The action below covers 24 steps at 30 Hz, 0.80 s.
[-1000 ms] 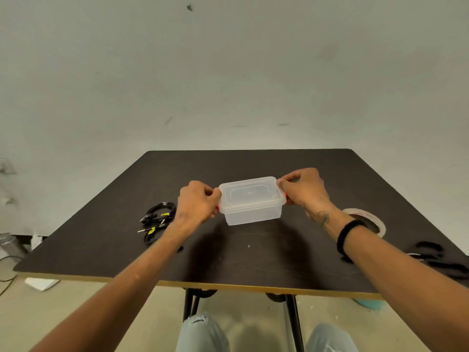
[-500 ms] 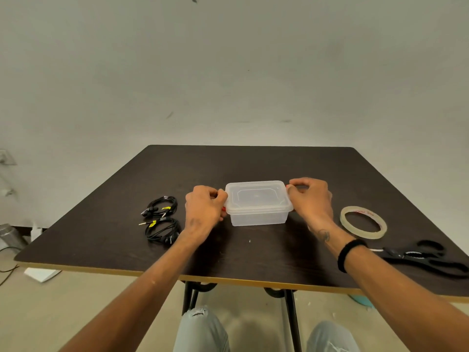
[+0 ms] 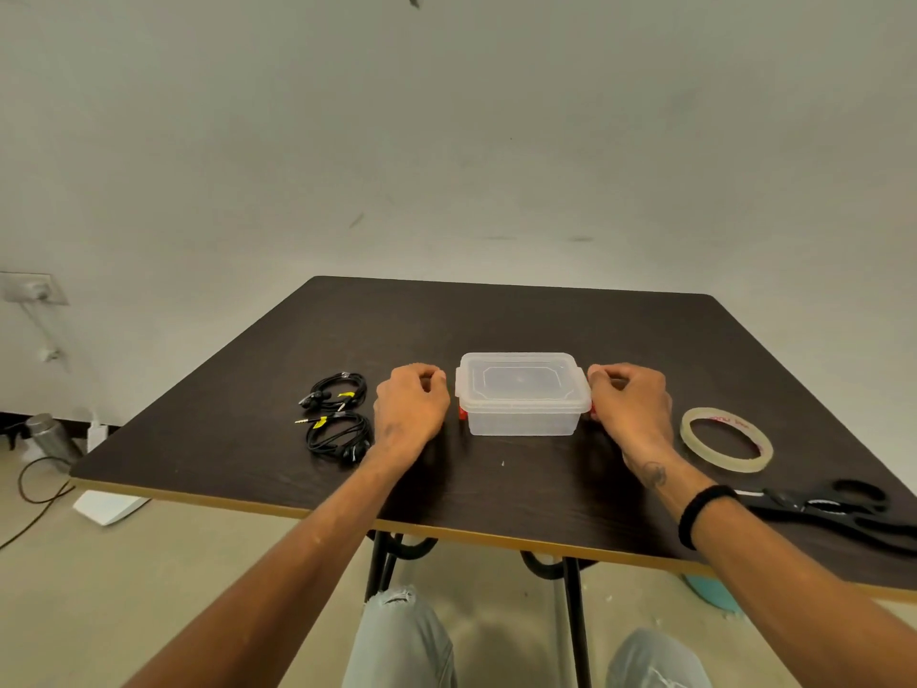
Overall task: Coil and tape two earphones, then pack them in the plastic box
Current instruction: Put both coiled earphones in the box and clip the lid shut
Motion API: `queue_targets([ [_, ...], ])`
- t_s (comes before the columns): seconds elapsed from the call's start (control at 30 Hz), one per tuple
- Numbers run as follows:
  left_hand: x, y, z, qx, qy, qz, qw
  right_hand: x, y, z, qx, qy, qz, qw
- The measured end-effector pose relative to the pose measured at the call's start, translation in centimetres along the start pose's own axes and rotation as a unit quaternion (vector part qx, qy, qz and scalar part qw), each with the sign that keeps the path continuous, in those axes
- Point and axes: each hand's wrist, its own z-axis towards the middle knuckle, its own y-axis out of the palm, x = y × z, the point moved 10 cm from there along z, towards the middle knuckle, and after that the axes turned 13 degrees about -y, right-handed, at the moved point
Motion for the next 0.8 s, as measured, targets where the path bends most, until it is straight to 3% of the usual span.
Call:
queue_targets([
  [0.27,2.3,-0.4,-0.5,0.022,0.022,0.051,0.998,-1.5,-0.4,-0.3,-0.045,0.013,0.002,0.999],
  [0.53,4.2,-0.7,-0.9,0.027,0.014,0.067,0.997,-2.6,-1.1,0.1,-0.024,0.013,-0.020,0.999],
  [0.8,6.4,-3.6,0.6,0.031,0.040,0.013,0.999,-6.7,-1.8,2.0,-0.028,-0.029,0.005,0.999],
])
